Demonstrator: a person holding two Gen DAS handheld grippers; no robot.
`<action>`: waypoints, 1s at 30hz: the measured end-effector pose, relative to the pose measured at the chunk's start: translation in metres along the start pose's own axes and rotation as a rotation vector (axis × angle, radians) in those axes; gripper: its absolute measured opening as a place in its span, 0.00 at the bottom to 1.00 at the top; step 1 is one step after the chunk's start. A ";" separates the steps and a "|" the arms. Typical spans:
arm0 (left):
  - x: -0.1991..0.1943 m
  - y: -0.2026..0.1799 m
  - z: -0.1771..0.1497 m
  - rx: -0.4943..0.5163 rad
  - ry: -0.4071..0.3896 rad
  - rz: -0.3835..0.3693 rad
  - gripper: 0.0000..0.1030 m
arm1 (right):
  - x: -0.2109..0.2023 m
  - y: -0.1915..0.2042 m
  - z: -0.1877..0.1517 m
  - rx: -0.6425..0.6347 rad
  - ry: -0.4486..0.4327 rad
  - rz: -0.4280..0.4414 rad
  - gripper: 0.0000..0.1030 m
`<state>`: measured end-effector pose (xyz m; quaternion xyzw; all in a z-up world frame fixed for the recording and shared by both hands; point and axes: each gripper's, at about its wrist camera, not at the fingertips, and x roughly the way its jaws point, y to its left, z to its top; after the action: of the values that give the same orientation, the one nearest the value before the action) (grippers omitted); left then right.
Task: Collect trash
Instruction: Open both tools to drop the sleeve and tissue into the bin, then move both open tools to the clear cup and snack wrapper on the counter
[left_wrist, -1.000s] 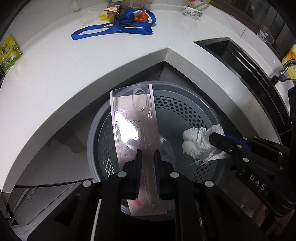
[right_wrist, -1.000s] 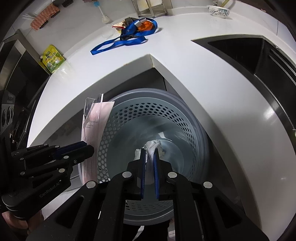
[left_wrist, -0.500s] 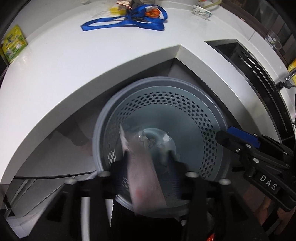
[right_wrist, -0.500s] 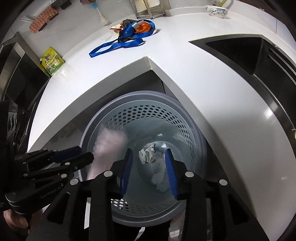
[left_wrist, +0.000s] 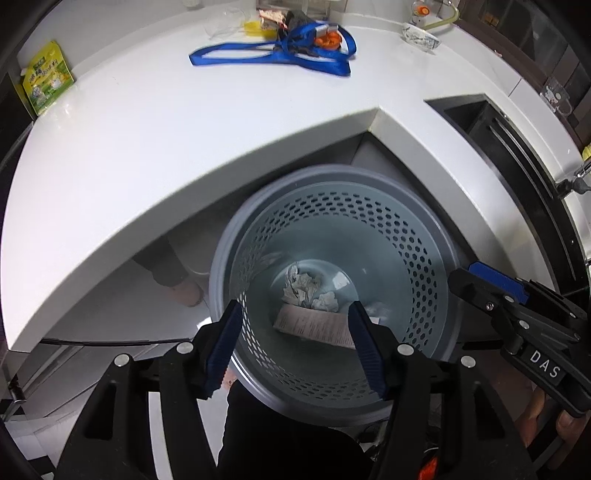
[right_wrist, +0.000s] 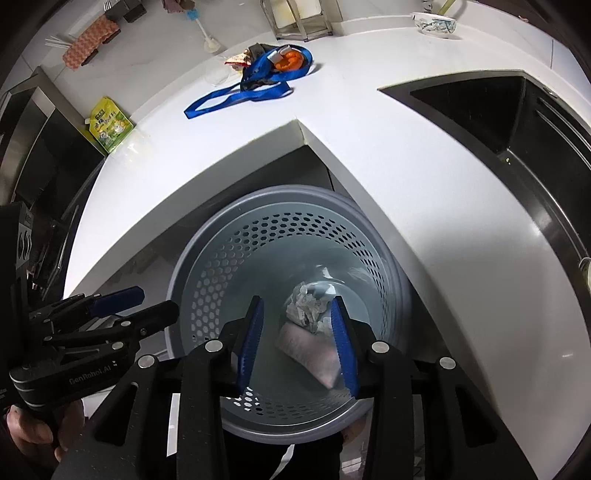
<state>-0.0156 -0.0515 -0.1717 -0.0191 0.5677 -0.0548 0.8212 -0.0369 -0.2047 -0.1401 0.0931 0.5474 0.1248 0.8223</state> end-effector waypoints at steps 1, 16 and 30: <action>-0.004 0.000 0.002 -0.003 -0.010 0.003 0.59 | -0.003 0.000 0.001 0.000 -0.004 0.002 0.37; -0.062 0.008 0.037 -0.082 -0.167 0.057 0.67 | -0.044 0.000 0.034 -0.055 -0.097 0.035 0.45; -0.098 0.037 0.070 -0.151 -0.268 0.102 0.74 | -0.055 0.010 0.071 -0.092 -0.155 0.059 0.49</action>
<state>0.0182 -0.0056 -0.0590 -0.0592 0.4556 0.0329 0.8876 0.0073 -0.2133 -0.0613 0.0807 0.4729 0.1663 0.8615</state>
